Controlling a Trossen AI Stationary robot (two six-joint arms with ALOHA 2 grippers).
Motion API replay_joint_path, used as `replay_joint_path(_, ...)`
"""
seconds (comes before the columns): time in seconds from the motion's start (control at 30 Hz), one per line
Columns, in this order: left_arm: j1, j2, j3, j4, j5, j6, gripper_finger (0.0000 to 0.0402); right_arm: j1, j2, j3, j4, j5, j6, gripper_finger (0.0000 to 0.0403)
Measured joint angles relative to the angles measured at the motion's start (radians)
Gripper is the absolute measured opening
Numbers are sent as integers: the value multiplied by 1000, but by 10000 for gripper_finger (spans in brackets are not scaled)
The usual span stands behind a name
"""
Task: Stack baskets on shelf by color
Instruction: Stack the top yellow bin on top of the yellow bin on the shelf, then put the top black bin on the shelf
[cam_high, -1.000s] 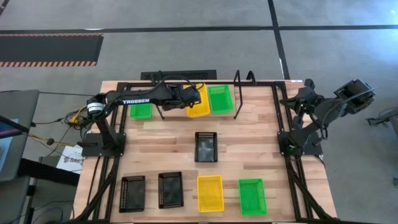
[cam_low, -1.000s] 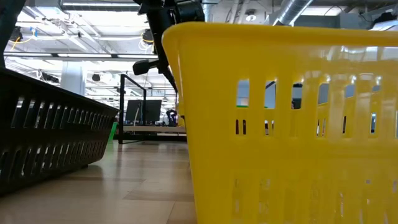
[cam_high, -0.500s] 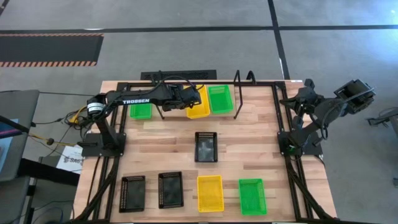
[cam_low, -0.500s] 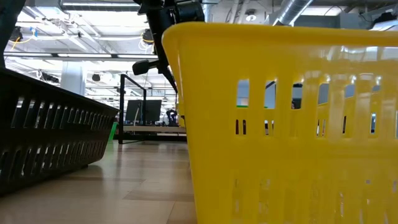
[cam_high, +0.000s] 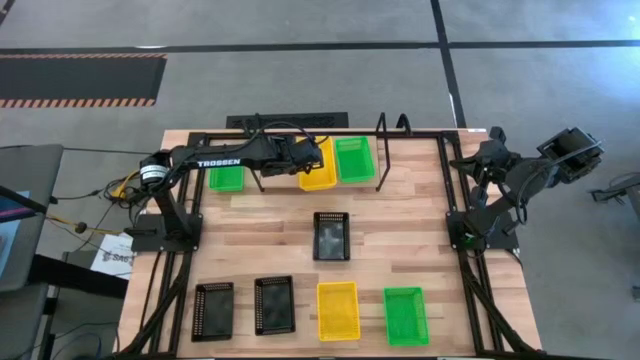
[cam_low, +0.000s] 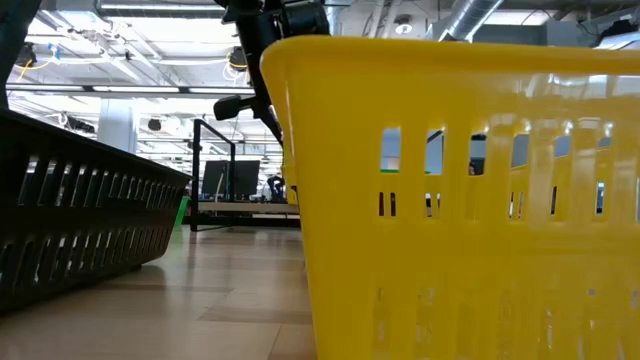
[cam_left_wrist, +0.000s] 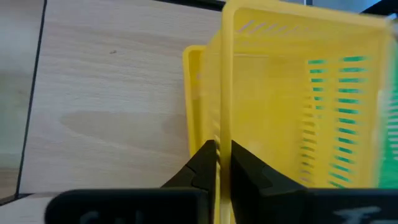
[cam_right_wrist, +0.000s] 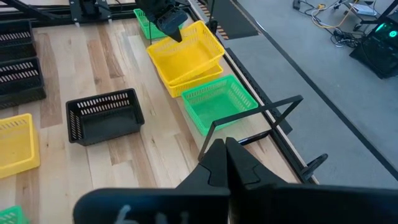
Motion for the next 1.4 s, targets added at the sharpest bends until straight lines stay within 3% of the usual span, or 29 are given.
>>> replay_joint_path(0.4,1,0,0,43,-38,79,120,0,0,0,0,0,0,1)
replay_joint_path(0.63,3,-3,0,109,-11,177,142,0,0,0,0,0,1,1)
replay_joint_path(0.9,-20,-11,74,90,122,301,100,0,0,0,0,0,23,1)
replay_joint_path(1.1,-118,-13,156,40,234,367,56,0,0,0,0,0,28,1)
replay_joint_path(1.27,-252,-13,177,-19,201,288,20,0,0,0,0,0,51,1)
replay_joint_path(1.4,-349,1,176,-44,99,186,7,0,0,0,0,1,55,1)
